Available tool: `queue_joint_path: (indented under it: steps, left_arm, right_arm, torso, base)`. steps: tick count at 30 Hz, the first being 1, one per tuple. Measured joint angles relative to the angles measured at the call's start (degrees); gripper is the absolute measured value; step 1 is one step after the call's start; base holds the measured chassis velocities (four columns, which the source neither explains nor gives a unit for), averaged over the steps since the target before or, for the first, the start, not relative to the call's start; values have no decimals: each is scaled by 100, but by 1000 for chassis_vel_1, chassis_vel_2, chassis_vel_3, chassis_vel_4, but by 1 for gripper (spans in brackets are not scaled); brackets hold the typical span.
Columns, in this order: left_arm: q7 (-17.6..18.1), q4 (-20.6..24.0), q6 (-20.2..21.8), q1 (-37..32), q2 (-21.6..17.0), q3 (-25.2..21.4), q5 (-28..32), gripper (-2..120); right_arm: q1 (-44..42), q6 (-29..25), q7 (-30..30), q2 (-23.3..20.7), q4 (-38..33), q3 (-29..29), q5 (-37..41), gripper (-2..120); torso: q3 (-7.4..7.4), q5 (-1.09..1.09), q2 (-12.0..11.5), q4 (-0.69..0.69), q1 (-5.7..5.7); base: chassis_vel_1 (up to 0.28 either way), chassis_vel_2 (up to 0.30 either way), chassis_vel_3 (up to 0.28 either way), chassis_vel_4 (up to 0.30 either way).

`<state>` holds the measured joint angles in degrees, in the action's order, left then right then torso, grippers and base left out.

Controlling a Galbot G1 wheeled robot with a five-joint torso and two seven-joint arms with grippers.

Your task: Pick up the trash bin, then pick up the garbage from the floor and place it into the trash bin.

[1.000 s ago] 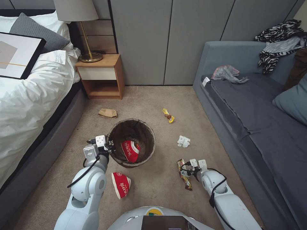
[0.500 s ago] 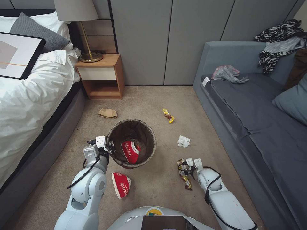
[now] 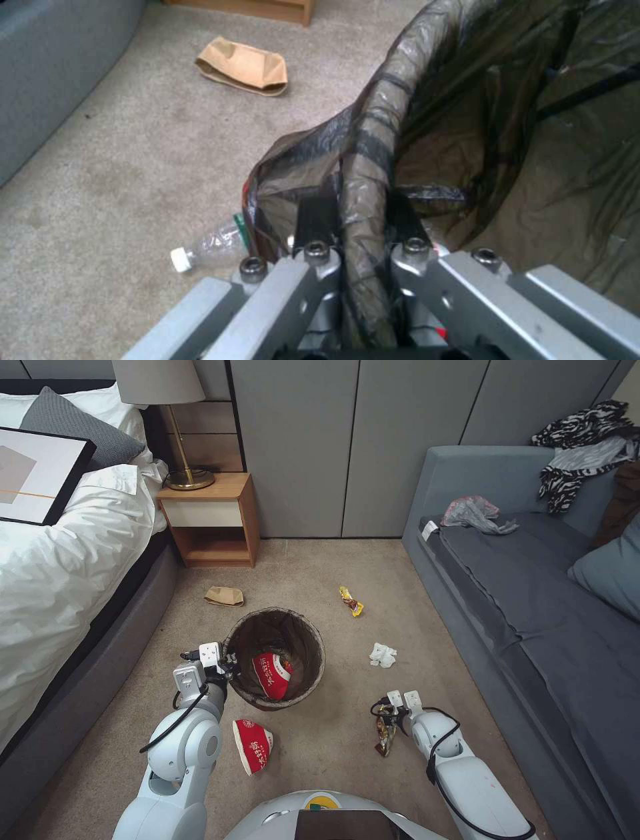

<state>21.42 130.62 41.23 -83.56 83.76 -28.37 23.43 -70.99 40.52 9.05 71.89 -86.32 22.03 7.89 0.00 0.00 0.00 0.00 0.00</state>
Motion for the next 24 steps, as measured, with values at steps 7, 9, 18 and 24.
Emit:
queue_joint_path:
  steps: [7, 9, 18, 24]
  left_arm:
    - [-4, -23, -1, 8, -4, -23, 5, 2]
    - [-6, -36, -4, 12, -5, -33, 6, 2]
    - [-12, -97, -11, 32, 9, -23, 0, 2]
    - [-17, -107, -14, 43, 25, -6, -20, 2]
  right_arm:
    - [76, -8, 47, -6, 86, -12, -1, 0]
    - [158, -16, 60, 2, 187, -33, 0, 0]
    - [344, -66, 129, 19, 531, 1, 28, 1]
    - [237, -152, 88, -1, 404, 45, 34, 18]
  torso:
    - [0, 0, 0, 0, 0]
    - [0, 0, 0, 0, 0]
    - [0, 0, 0, -1, 0]
    - [0, 0, 0, 0, 0]
  base:
    - [0, 0, 0, 0]
    - [0, 0, 0, 0]
    - [0, 0, 0, 0]
    - [0, 0, 0, 0]
